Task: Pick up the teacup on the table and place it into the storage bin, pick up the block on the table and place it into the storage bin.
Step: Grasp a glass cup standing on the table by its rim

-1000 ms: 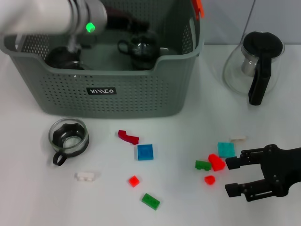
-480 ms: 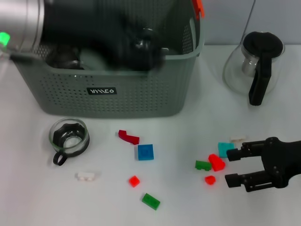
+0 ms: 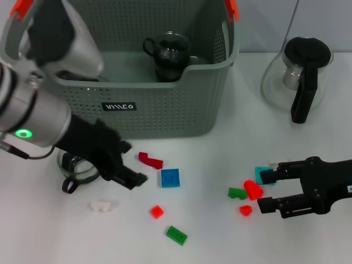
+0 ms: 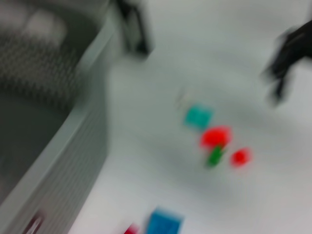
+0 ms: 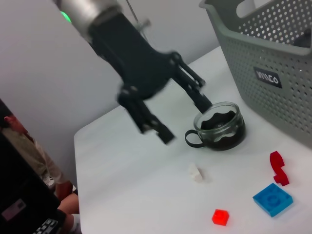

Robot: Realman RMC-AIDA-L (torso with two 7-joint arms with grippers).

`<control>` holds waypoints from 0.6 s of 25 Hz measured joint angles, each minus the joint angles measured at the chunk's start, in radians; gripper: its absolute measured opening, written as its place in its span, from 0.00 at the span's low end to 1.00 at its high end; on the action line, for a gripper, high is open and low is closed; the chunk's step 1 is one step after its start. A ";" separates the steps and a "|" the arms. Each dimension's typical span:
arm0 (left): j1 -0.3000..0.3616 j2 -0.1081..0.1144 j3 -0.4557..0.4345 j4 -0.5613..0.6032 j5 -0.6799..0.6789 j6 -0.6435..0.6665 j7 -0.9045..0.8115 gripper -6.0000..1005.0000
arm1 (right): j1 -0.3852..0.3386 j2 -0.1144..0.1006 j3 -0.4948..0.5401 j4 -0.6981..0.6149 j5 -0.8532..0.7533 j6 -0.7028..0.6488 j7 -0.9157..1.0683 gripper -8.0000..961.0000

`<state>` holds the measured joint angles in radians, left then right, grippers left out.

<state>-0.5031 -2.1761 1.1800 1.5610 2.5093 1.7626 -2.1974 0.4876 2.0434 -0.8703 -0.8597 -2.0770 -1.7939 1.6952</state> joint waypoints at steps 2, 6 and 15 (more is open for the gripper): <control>-0.022 0.002 0.018 -0.069 0.079 -0.058 -0.051 0.80 | 0.004 -0.002 -0.001 0.008 0.000 0.004 0.002 0.84; -0.047 0.004 0.053 -0.138 0.194 -0.117 -0.115 0.80 | 0.011 -0.009 0.003 0.026 0.000 0.008 0.002 0.84; -0.048 0.003 0.103 -0.185 0.316 -0.194 -0.183 0.80 | 0.014 -0.011 -0.002 0.030 0.000 0.020 0.001 0.84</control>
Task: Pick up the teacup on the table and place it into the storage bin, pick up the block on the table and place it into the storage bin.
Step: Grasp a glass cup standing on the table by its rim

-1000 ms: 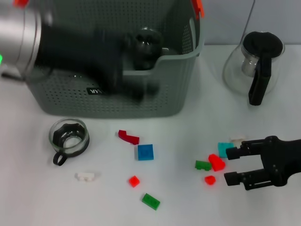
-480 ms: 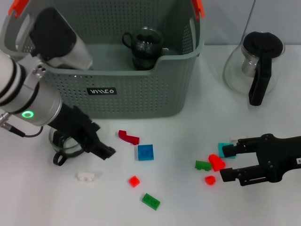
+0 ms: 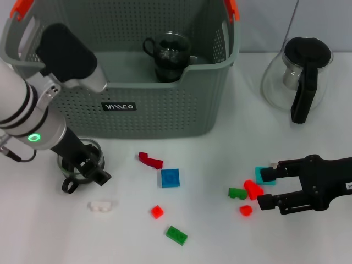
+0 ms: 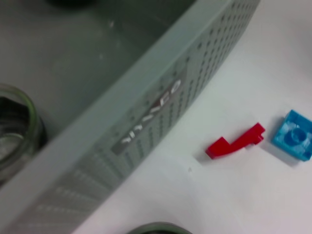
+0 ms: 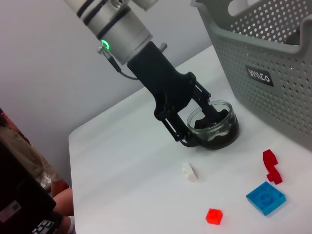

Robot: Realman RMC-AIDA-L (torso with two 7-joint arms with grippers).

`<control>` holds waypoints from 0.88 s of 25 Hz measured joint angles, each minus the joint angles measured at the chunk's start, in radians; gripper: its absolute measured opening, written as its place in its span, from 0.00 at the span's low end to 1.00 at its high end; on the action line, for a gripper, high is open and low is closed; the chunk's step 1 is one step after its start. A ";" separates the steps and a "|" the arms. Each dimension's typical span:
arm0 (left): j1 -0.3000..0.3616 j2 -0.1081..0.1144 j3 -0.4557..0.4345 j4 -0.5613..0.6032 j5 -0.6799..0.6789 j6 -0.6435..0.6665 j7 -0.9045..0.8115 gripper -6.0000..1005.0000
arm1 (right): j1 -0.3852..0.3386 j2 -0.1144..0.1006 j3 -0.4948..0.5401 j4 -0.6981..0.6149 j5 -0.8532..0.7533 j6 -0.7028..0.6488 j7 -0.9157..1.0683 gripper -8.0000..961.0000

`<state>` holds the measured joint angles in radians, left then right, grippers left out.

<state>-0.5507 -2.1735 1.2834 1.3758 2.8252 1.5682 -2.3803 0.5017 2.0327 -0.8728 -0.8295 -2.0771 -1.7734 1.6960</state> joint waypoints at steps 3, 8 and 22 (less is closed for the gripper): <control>0.000 -0.002 0.021 -0.035 0.010 -0.024 -0.010 0.80 | 0.000 0.000 0.001 0.000 0.000 0.000 -0.001 0.84; -0.008 -0.001 0.036 -0.099 0.010 -0.060 -0.022 0.80 | 0.000 0.000 0.000 0.000 -0.001 0.000 -0.002 0.84; -0.033 0.003 0.033 -0.182 0.008 -0.106 -0.028 0.68 | 0.000 -0.002 0.006 0.000 -0.002 0.000 -0.005 0.84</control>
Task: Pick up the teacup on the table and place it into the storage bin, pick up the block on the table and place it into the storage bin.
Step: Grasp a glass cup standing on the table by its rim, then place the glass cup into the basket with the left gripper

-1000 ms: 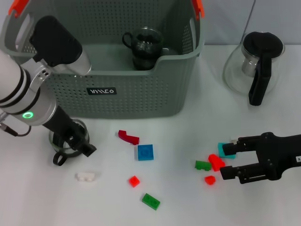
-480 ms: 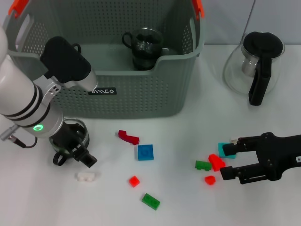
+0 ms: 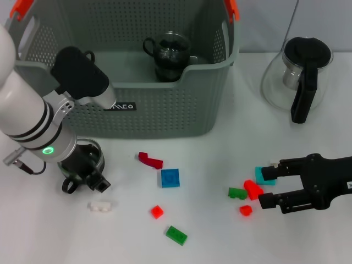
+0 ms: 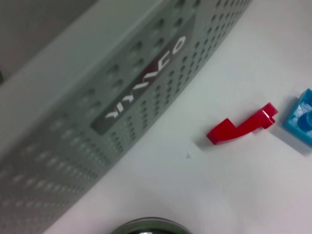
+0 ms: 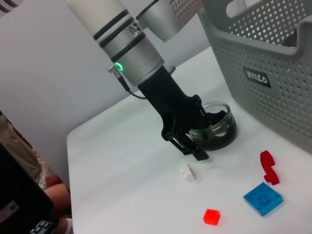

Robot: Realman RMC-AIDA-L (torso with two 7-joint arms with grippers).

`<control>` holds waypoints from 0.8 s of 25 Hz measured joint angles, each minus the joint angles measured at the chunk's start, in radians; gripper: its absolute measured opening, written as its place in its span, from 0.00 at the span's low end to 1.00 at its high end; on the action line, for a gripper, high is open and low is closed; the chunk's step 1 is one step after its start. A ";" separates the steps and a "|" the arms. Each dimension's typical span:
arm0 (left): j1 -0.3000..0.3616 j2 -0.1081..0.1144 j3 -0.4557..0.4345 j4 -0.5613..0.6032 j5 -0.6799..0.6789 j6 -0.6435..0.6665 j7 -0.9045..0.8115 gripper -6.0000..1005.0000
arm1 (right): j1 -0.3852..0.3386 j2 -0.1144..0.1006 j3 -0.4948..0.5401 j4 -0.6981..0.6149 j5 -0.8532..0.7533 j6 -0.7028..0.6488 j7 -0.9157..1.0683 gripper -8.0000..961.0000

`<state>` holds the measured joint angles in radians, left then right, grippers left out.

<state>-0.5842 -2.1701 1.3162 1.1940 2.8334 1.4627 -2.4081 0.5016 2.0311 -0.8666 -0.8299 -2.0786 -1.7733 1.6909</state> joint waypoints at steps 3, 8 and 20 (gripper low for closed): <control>-0.001 0.000 -0.004 0.001 -0.003 -0.002 -0.001 0.53 | 0.000 0.000 0.001 0.000 0.000 0.000 0.000 0.84; -0.001 0.002 -0.005 -0.003 0.004 -0.004 -0.008 0.33 | 0.000 -0.002 0.002 0.000 0.000 0.000 0.000 0.84; 0.004 0.002 -0.040 0.051 -0.035 0.061 0.008 0.04 | 0.000 -0.006 0.001 0.000 0.000 0.000 0.000 0.84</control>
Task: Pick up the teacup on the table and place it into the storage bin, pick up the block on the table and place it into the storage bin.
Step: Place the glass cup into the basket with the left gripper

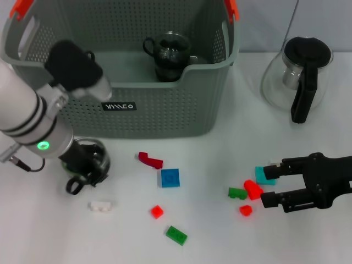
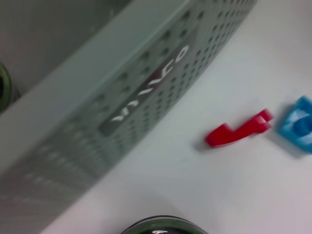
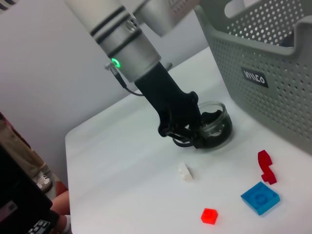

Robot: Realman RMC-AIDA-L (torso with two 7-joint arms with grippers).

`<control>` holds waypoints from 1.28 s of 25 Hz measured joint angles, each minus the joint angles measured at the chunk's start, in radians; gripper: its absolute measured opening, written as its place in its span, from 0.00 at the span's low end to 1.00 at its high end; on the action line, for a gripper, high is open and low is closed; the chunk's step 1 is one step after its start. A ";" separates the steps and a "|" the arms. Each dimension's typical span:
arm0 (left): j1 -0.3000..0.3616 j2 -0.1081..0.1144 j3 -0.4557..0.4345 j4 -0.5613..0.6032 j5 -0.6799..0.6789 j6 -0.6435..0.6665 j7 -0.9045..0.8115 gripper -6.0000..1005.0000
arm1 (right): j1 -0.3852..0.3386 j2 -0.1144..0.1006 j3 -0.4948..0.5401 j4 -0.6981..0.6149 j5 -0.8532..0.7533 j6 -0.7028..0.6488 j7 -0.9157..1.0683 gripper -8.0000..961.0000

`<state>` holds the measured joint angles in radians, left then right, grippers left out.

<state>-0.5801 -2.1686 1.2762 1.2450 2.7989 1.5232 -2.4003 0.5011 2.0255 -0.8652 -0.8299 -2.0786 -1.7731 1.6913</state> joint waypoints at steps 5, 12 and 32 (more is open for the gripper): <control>-0.024 0.007 -0.238 0.105 -0.317 0.248 0.069 0.04 | -0.003 -0.002 0.000 0.000 0.000 0.000 0.001 0.84; -0.198 0.108 -0.514 -0.045 -0.806 0.329 0.140 0.04 | -0.001 -0.001 0.003 0.016 0.000 0.004 0.000 0.84; -0.424 0.076 -0.243 -0.562 -0.148 -0.731 0.150 0.04 | 0.011 -0.004 -0.003 0.017 0.000 0.023 0.008 0.84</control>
<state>-1.0038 -2.0925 1.0329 0.6835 2.6511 0.7927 -2.2500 0.5121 2.0218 -0.8678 -0.8130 -2.0786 -1.7502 1.6990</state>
